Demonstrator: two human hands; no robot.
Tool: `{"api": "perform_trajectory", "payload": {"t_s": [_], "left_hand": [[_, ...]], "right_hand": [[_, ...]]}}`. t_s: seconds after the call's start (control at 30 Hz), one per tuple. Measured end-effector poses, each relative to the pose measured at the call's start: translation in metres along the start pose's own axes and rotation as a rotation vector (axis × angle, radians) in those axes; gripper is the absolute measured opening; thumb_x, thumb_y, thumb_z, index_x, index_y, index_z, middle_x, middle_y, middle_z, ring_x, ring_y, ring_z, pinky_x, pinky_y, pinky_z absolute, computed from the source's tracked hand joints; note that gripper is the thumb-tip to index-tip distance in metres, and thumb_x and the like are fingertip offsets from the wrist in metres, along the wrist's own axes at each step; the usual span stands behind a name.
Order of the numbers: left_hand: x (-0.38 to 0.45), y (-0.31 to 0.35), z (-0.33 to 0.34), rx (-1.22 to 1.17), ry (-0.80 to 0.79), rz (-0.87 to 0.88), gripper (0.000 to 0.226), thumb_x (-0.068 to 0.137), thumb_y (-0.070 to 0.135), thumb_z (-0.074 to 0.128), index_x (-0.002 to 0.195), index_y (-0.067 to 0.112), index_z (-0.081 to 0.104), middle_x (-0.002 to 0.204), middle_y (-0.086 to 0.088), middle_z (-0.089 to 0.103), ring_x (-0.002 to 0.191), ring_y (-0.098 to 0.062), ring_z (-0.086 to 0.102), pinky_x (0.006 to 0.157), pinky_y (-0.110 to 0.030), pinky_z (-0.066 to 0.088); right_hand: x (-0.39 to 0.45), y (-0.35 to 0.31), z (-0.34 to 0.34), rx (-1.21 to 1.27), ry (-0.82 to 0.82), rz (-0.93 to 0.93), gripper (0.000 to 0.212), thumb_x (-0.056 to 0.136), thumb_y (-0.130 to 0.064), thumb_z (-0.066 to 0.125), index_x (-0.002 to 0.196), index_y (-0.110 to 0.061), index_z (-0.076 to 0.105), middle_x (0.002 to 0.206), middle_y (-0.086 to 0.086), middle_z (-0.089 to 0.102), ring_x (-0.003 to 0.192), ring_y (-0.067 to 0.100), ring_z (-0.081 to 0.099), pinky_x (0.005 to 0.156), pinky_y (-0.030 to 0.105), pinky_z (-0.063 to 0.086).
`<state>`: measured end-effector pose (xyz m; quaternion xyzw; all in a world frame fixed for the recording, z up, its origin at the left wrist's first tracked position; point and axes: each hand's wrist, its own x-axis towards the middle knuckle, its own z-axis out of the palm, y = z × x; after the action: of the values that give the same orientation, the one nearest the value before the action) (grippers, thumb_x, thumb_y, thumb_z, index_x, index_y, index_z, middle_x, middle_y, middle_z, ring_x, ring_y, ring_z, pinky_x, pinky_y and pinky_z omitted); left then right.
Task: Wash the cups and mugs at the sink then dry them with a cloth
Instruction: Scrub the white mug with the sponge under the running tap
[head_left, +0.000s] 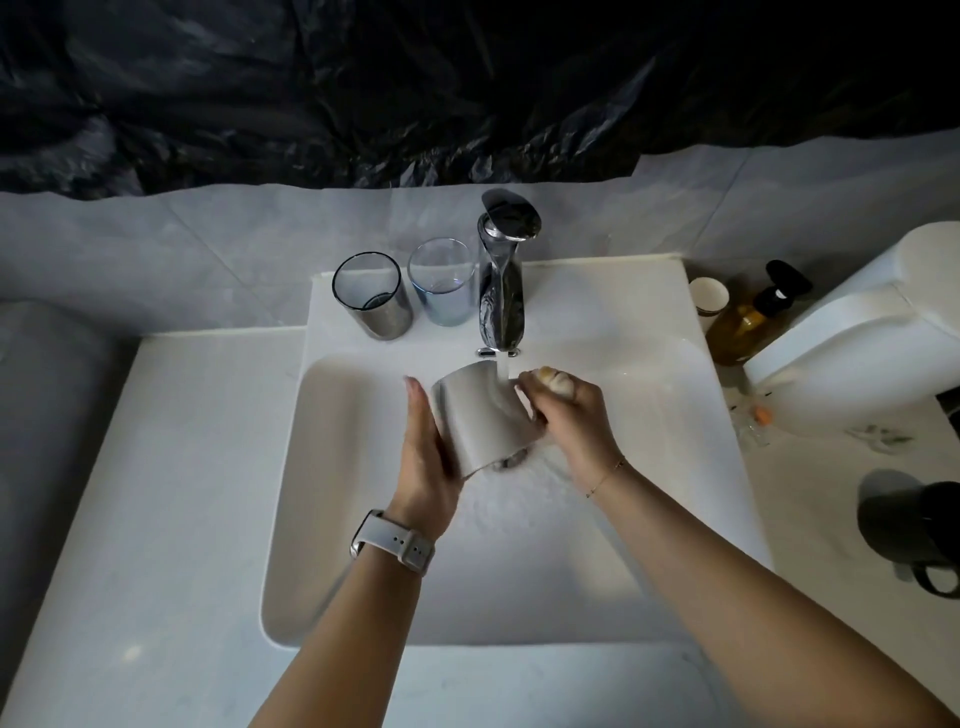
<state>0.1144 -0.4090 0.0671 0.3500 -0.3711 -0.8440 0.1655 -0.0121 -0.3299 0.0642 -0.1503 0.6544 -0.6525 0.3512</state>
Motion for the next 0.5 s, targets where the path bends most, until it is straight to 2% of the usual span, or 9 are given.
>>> {"api": "perform_trajectory", "payload": {"t_s": [0.03,0.1,0.17,0.2,0.23,0.3,0.33,0.4,0.5], "left_hand": [[0.0,0.004,0.001,0.045,0.007,0.02,0.068,0.094,0.065,0.038,0.136,0.014,0.054,0.131,-0.015,0.063,0.119,-0.03,0.061,0.095,-0.045,0.051],[0.0,0.006,0.0,0.081,0.055,0.012,0.06,0.09,0.055,0.055,0.134,0.015,0.055,0.129,-0.017,0.063,0.115,-0.031,0.063,0.082,-0.041,0.056],[-0.002,0.004,0.0,0.026,0.072,-0.021,0.056,0.087,0.05,0.059,0.132,0.017,0.057,0.125,-0.019,0.064,0.109,-0.031,0.065,0.073,-0.037,0.057],[-0.002,0.001,-0.001,-0.012,0.073,-0.034,0.054,0.088,0.049,0.06,0.131,0.016,0.058,0.124,-0.019,0.065,0.107,-0.031,0.066,0.072,-0.037,0.057],[-0.003,-0.001,0.0,-0.043,0.075,-0.041,0.053,0.09,0.049,0.059,0.131,0.015,0.057,0.123,-0.018,0.066,0.105,-0.03,0.066,0.073,-0.038,0.057],[-0.003,-0.005,0.0,-0.076,0.081,-0.044,0.055,0.091,0.049,0.056,0.132,0.012,0.056,0.12,-0.019,0.066,0.105,-0.031,0.066,0.075,-0.039,0.057],[-0.003,-0.006,-0.001,-0.072,0.09,-0.033,0.057,0.091,0.049,0.056,0.133,0.011,0.056,0.122,-0.019,0.066,0.106,-0.032,0.065,0.076,-0.04,0.057],[-0.001,-0.005,-0.002,-0.026,0.112,0.001,0.061,0.089,0.05,0.059,0.134,0.01,0.054,0.125,-0.02,0.064,0.109,-0.035,0.064,0.075,-0.04,0.057],[0.004,-0.005,-0.007,0.087,0.137,0.057,0.06,0.085,0.045,0.065,0.132,0.01,0.054,0.123,-0.019,0.065,0.112,-0.036,0.063,0.077,-0.041,0.057]], "right_hand": [[-0.001,-0.003,-0.001,-0.03,-0.02,0.028,0.033,0.094,-0.015,0.058,0.072,0.009,0.056,0.06,0.006,0.037,0.056,0.011,0.034,0.052,0.022,0.03],[0.0,-0.012,-0.003,-0.091,-0.085,0.128,0.034,0.096,-0.032,0.054,0.076,-0.007,0.066,0.061,0.003,0.047,0.054,0.01,0.042,0.05,0.02,0.034],[0.007,-0.024,-0.003,-0.048,-0.094,0.291,0.045,0.09,-0.053,0.044,0.08,-0.015,0.066,0.06,0.002,0.055,0.051,0.011,0.046,0.045,0.019,0.031],[0.011,-0.028,-0.003,0.045,-0.091,0.363,0.048,0.088,-0.052,0.038,0.08,-0.012,0.064,0.055,0.0,0.054,0.047,0.01,0.045,0.04,0.017,0.03],[0.014,-0.031,-0.002,0.13,-0.095,0.387,0.042,0.087,-0.043,0.036,0.075,-0.011,0.06,0.049,-0.003,0.051,0.042,0.008,0.044,0.037,0.016,0.03],[0.014,-0.032,0.001,0.127,-0.13,0.338,0.019,0.073,-0.027,0.043,0.063,-0.014,0.051,0.05,-0.003,0.045,0.044,0.009,0.04,0.043,0.018,0.029],[0.011,-0.03,0.001,0.054,-0.162,0.292,0.014,0.069,-0.024,0.046,0.066,-0.013,0.053,0.059,0.0,0.047,0.053,0.012,0.041,0.051,0.022,0.03],[0.007,-0.02,-0.003,-0.192,-0.216,0.18,0.019,0.081,-0.024,0.054,0.087,-0.007,0.059,0.077,0.004,0.054,0.07,0.016,0.048,0.066,0.027,0.036],[0.012,0.0,-0.012,-0.671,-0.246,0.012,0.02,0.09,-0.031,0.059,0.101,-0.014,0.06,0.099,0.003,0.068,0.086,0.017,0.062,0.08,0.033,0.051]]}}
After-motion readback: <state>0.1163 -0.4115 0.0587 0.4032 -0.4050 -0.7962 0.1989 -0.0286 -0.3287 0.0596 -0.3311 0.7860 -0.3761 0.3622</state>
